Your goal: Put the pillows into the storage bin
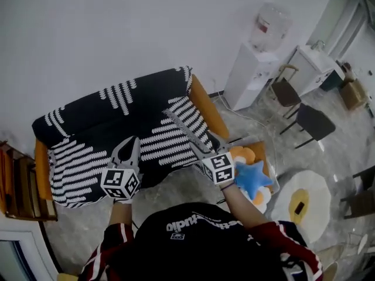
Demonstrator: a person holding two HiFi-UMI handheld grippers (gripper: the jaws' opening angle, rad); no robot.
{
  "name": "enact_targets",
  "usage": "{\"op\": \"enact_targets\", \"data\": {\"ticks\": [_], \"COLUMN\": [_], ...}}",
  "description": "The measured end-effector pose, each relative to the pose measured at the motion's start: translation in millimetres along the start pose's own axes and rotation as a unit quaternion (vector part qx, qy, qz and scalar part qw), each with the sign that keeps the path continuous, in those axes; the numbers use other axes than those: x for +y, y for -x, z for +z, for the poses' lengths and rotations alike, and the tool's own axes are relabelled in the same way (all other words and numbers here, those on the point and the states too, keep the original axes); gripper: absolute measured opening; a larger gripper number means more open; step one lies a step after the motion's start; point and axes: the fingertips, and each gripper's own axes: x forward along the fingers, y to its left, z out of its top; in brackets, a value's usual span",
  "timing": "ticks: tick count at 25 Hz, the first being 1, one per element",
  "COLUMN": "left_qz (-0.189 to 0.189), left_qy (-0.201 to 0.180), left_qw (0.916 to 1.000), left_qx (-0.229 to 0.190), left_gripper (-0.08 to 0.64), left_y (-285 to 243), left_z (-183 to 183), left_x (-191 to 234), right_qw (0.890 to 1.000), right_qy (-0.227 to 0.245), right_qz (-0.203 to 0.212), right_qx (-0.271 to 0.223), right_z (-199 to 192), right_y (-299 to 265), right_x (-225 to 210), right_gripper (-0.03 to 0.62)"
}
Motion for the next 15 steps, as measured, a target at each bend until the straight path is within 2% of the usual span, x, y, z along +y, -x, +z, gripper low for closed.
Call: {"op": "enact_targets", "data": {"ticks": [3,6,10,15], "left_qz": [0.009,0.005,0.007,-0.008], "left_qy": [-0.009,-0.01,-0.019,-0.019], "left_qw": [0.9999,0.9998,0.9995,0.9987], "left_qx": [-0.009,-0.014,-0.024,-0.046], "left_gripper": [0.003,0.003,0.003,0.003], "left_y": [24.5,42.2,61.2,62.7], "left_z": [8.4,12.9,25.4,38.0], "left_x": [15.6,27.2,40.8,31.1], "right_qw": [0.999,0.996,0.993,0.989], "right_qy": [-0.004,-0.015,-0.021,-0.021], "right_qz": [0.013,0.014,0.021,0.009], "right_qx": [-0.041,-0.081,-0.114,-0.146], "right_z": [30.8,54.5,74.1,89.5], "right_y": [0.6,7.3,16.2,34.0], "right_x": [32.5,52.7,80.7,98.1], "right_gripper": [0.282,0.231,0.148,0.066]}}
